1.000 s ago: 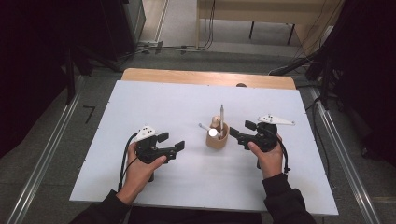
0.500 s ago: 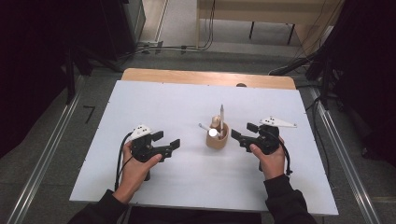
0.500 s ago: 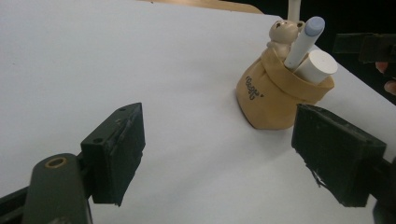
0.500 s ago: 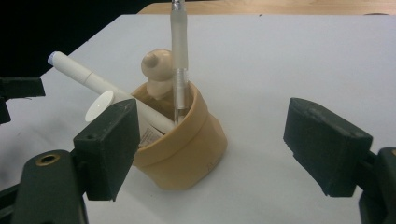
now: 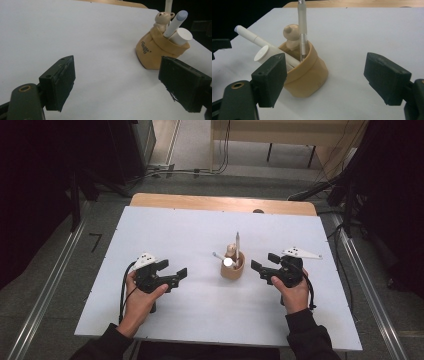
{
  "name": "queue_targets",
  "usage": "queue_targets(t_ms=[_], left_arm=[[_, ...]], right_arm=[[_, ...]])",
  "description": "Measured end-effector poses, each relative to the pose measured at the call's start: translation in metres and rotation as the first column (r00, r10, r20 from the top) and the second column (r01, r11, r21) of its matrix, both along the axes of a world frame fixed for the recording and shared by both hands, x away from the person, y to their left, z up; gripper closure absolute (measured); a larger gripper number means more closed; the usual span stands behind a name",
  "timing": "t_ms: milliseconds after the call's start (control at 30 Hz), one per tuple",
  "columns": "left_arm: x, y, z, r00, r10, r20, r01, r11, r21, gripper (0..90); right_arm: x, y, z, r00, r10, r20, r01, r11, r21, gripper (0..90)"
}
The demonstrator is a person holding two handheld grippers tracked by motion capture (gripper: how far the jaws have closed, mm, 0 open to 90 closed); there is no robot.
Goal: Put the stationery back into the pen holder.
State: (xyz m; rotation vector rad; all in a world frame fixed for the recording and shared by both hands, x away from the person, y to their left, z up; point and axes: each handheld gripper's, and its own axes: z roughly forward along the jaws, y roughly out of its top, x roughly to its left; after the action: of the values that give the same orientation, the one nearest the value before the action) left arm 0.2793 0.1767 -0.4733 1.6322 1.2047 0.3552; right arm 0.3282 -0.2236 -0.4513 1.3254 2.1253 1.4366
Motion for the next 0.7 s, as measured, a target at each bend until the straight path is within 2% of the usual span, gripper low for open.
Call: queue_targets(t_ms=[700], left_arm=[[0.0, 0.018, -0.003, 0.9987, 0.05, -0.004, -0.05, 0.9987, 0.006, 15.2]], right_arm=[[-0.009, -0.012, -0.002, 0.9997, -0.024, 0.0, 0.024, 1.0, -0.008, 17.1]])
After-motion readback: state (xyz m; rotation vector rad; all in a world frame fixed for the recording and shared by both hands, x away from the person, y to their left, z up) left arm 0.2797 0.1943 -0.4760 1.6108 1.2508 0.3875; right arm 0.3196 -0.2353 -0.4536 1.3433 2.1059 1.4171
